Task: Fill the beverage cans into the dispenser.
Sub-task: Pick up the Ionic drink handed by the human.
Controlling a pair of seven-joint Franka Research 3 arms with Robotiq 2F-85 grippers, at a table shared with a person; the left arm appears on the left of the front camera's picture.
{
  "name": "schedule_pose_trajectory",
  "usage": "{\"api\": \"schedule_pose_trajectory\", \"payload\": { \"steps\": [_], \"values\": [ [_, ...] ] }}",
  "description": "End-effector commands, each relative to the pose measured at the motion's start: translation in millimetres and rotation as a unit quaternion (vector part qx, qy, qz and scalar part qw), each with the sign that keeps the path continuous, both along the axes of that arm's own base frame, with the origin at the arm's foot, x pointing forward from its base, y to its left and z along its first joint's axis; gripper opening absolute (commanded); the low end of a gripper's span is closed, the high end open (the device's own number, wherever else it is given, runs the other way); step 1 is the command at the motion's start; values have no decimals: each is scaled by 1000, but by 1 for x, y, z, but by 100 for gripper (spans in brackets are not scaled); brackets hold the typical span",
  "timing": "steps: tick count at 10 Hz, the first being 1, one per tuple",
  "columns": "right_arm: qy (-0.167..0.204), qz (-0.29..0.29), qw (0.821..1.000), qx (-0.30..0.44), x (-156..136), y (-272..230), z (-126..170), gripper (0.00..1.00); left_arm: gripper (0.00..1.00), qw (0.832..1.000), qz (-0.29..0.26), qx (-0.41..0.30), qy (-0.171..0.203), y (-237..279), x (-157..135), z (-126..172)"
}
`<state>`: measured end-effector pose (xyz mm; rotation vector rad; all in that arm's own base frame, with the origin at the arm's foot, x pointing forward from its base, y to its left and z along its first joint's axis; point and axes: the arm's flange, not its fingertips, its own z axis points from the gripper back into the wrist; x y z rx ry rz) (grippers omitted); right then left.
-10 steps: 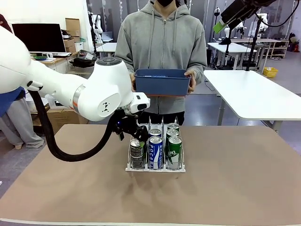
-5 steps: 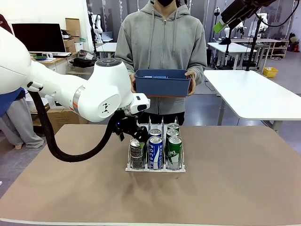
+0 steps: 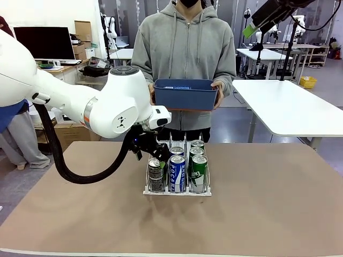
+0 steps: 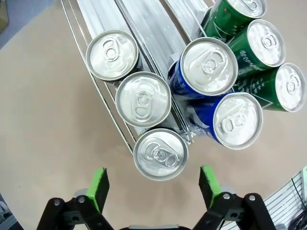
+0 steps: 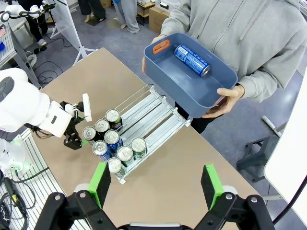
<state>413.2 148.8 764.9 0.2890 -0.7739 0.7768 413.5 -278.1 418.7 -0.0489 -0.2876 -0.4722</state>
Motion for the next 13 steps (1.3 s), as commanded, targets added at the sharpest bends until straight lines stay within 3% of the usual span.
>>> {"api": "schedule_pose_trajectory", "payload": {
  "steps": [1,6,7,8,10,13],
  "values": [
    [1,0,1000,-1,-3,-1,-3,100,100,999,-7,-38,17,30,-5,39],
    [1,0,1000,-1,-3,-1,-3,100,100,994,-46,-90,-39,111,0,168],
    [1,0,1000,-1,-3,-1,-3,100,100,992,-64,-97,-45,119,-1,187],
    [1,0,1000,-1,-3,-1,-3,100,100,989,-74,-107,-75,125,-8,204],
    [1,0,1000,-1,-3,-1,-3,100,100,974,-136,-148,-107,145,-22,246],
    [1,0,1000,-1,-3,-1,-3,100,100,961,-123,-180,-169,158,-46,285]
  ]
}}
